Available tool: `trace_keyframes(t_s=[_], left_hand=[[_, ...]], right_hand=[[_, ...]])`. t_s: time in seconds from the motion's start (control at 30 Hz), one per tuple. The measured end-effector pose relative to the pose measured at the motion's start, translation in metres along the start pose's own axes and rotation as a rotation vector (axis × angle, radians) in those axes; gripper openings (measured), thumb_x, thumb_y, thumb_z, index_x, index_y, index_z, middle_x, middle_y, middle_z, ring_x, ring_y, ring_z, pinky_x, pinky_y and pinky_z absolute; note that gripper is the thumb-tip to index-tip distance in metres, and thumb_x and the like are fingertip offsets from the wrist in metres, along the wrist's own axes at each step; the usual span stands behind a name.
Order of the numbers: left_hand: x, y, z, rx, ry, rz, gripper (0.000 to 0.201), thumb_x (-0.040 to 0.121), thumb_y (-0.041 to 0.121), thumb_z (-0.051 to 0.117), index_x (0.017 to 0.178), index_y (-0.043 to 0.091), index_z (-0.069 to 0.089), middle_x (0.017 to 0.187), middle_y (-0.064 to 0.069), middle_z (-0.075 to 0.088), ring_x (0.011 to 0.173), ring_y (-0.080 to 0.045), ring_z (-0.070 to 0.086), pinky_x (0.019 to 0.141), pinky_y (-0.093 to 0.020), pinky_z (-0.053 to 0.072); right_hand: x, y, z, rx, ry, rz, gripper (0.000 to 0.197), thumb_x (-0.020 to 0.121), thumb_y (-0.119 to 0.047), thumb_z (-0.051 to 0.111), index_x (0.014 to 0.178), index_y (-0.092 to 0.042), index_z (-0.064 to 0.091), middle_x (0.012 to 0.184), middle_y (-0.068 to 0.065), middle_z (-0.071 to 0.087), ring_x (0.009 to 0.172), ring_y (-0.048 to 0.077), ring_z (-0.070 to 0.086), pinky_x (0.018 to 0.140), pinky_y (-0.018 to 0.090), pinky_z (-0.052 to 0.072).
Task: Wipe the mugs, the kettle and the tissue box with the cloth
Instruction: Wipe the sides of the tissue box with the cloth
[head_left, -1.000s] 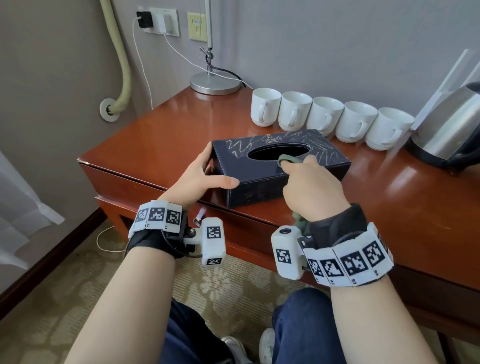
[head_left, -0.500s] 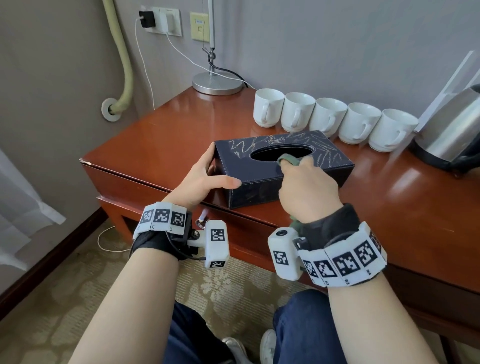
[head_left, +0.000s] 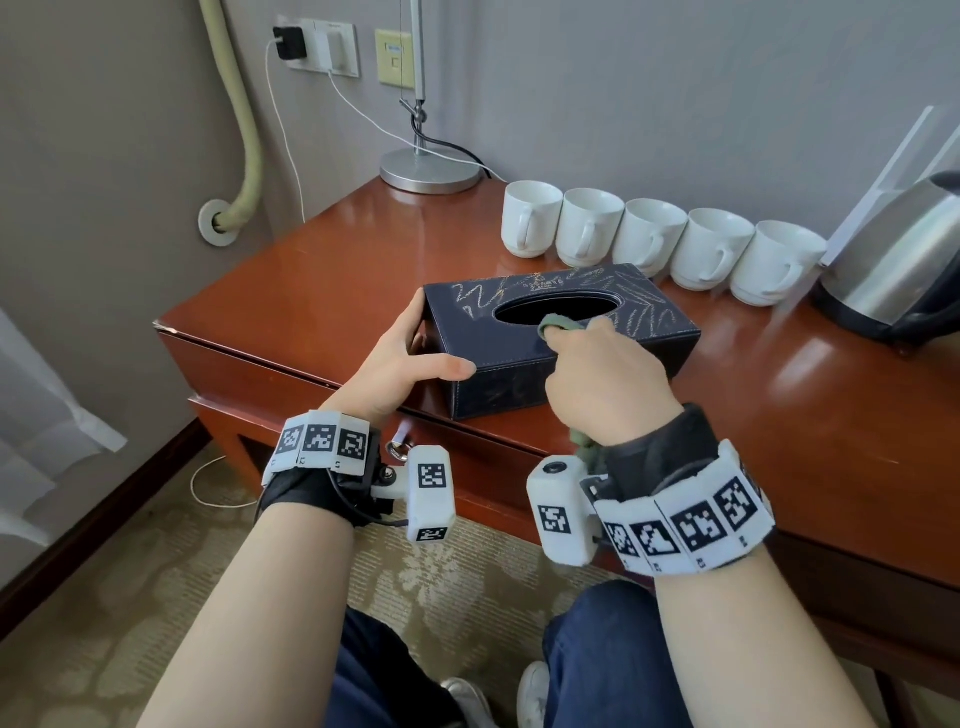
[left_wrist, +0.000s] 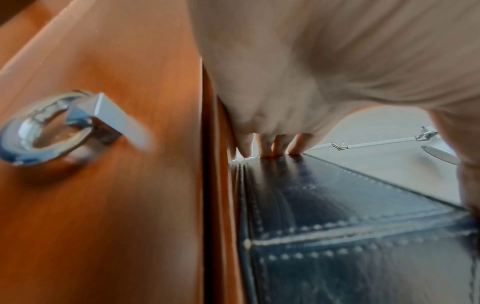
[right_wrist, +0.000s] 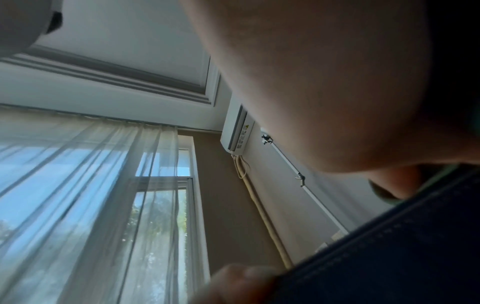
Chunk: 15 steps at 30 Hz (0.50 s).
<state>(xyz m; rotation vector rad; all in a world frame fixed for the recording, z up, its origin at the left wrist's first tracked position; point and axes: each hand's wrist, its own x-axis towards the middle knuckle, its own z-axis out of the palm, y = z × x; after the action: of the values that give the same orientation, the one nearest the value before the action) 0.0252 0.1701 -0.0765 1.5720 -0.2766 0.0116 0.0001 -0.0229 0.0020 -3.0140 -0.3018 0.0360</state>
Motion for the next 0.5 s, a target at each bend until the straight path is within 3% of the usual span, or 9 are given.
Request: trace_keyframes(t_s=[0.13,0.23,0.33,0.43,0.5], left_hand=[[0.000,0.001,-0.001,0.001,0.001,-0.003,0.092,0.061,0.027,0.076,0.144,0.017,0.041,0.136,0.000,0.060,0.127,-0.013,0.054,0.097,-0.020,0.045],[-0.002,0.001,0.001,-0.022,-0.005,0.000,0.089,0.061,0.025,0.076,0.143,0.015,0.042,0.135,-0.003,0.061,0.123,-0.016,0.057,0.096,-0.024,0.048],[-0.002,0.000,0.000,-0.062,0.012,0.004,0.088,0.060,0.021,0.074,0.142,0.012,0.044,0.133,-0.003,0.062,0.121,-0.016,0.059,0.094,-0.025,0.049],[-0.001,0.001,-0.002,-0.085,0.109,-0.034,0.095,0.055,0.024,0.073,0.144,0.013,0.044,0.146,0.000,0.052,0.133,-0.012,0.049,0.109,-0.034,0.041],[-0.003,0.004,-0.001,-0.085,0.260,-0.063,0.097,0.054,0.020,0.071,0.146,0.019,0.040,0.156,0.003,0.037,0.128,0.004,0.047,0.109,-0.025,0.039]], right_hand=[[0.005,0.014,-0.001,-0.012,0.005,0.106,0.043,0.096,-0.014,0.039,0.139,-0.020,0.042,0.117,0.015,0.043,0.101,0.034,0.052,0.072,0.034,0.034],[-0.004,0.019,0.000,-0.001,0.005,0.136,0.045,0.096,-0.015,0.040,0.141,-0.018,0.040,0.122,0.016,0.044,0.105,0.034,0.053,0.072,0.033,0.034],[-0.015,0.017,0.002,0.005,0.015,0.132,0.044,0.096,-0.016,0.040,0.140,-0.016,0.040,0.121,0.015,0.045,0.099,0.031,0.052,0.071,0.032,0.034],[-0.020,0.009,0.005,0.009,0.044,0.105,0.041,0.096,-0.016,0.039,0.136,-0.013,0.041,0.117,0.013,0.046,0.083,0.023,0.042,0.068,0.031,0.034],[-0.021,0.003,0.008,0.011,0.056,0.073,0.040,0.097,-0.016,0.038,0.136,-0.012,0.041,0.116,0.013,0.046,0.081,0.022,0.039,0.067,0.031,0.034]])
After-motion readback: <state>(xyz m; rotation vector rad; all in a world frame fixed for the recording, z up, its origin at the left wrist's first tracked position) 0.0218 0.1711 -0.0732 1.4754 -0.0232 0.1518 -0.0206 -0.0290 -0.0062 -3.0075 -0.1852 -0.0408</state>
